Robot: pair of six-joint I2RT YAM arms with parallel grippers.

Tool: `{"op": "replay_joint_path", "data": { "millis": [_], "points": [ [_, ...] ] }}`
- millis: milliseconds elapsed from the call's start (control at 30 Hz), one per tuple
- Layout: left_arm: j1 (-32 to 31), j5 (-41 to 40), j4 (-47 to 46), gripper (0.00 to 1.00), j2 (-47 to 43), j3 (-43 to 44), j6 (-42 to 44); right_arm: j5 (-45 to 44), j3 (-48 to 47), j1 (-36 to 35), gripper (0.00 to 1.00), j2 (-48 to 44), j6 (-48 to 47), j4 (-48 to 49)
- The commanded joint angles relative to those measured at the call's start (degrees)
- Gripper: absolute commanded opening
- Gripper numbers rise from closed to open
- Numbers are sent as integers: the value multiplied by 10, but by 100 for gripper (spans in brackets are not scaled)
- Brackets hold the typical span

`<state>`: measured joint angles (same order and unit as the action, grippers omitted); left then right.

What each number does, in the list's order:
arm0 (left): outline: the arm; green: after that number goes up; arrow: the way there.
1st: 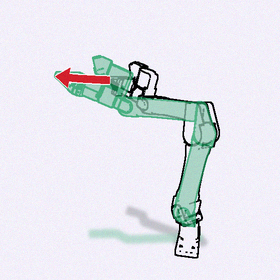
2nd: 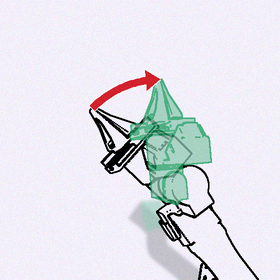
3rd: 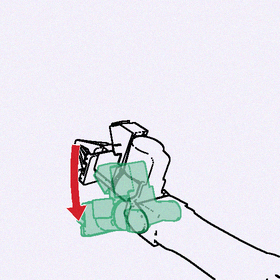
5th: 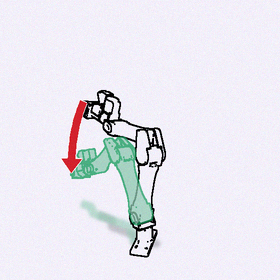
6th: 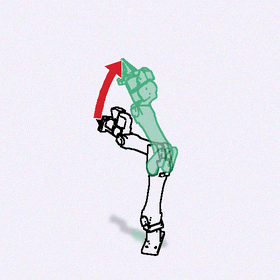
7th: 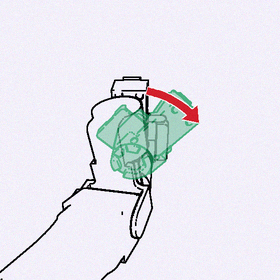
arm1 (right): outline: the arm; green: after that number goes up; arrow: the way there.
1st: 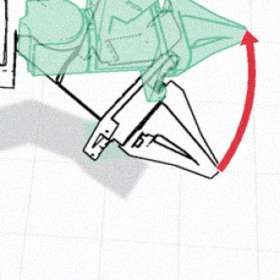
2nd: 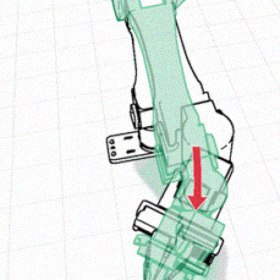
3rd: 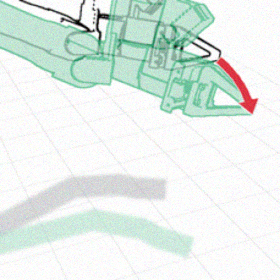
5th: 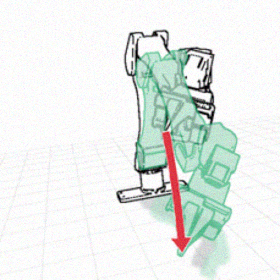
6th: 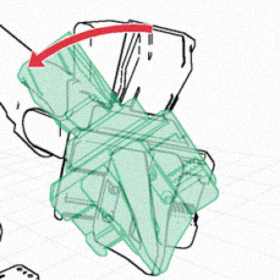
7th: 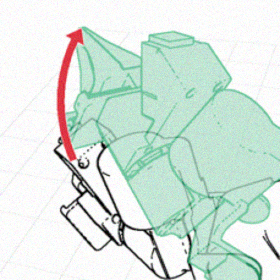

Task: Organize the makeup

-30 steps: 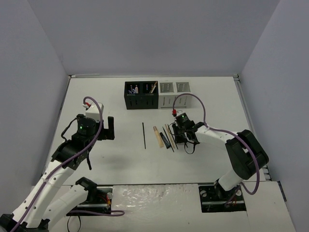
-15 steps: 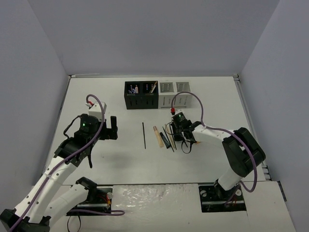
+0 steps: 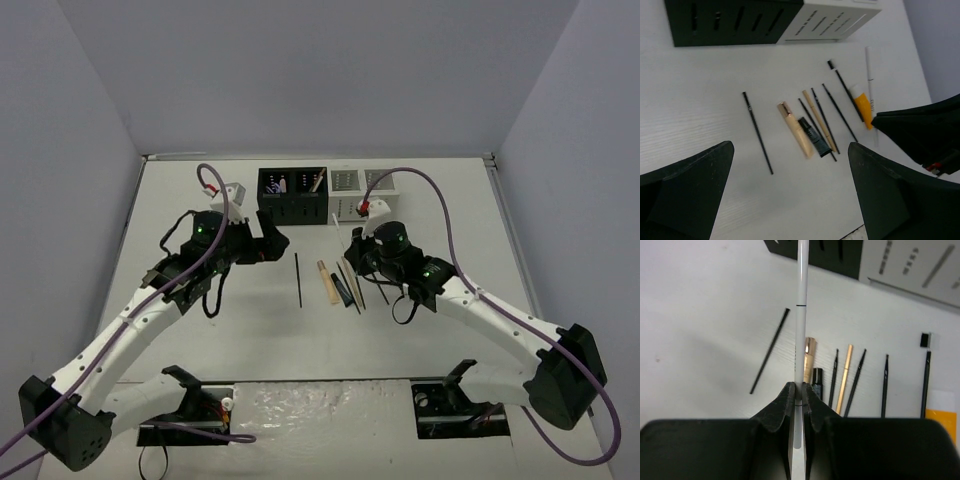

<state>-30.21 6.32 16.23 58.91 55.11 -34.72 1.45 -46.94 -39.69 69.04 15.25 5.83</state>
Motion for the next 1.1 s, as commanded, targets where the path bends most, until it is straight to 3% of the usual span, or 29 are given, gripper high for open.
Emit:
{"op": "replay_joint_path", "data": {
  "millis": [0,167,433,900,1067],
  "points": [
    [-50,-10,-98,96,42,97,-50,57,13,-6,0,-34,-13,105],
    [-91,-19,-114,93,112,154,-61,93,41,-6,0,-68,-7,182],
    [-117,-43,-138,80,167,189,-62,108,50,-8,0,-85,-1,214],
    [-137,-50,-153,29,214,212,-86,108,68,-9,0,-94,-2,241],
    [-142,-51,-153,3,223,214,-88,103,69,-9,0,-93,-4,243]
  ]
}}
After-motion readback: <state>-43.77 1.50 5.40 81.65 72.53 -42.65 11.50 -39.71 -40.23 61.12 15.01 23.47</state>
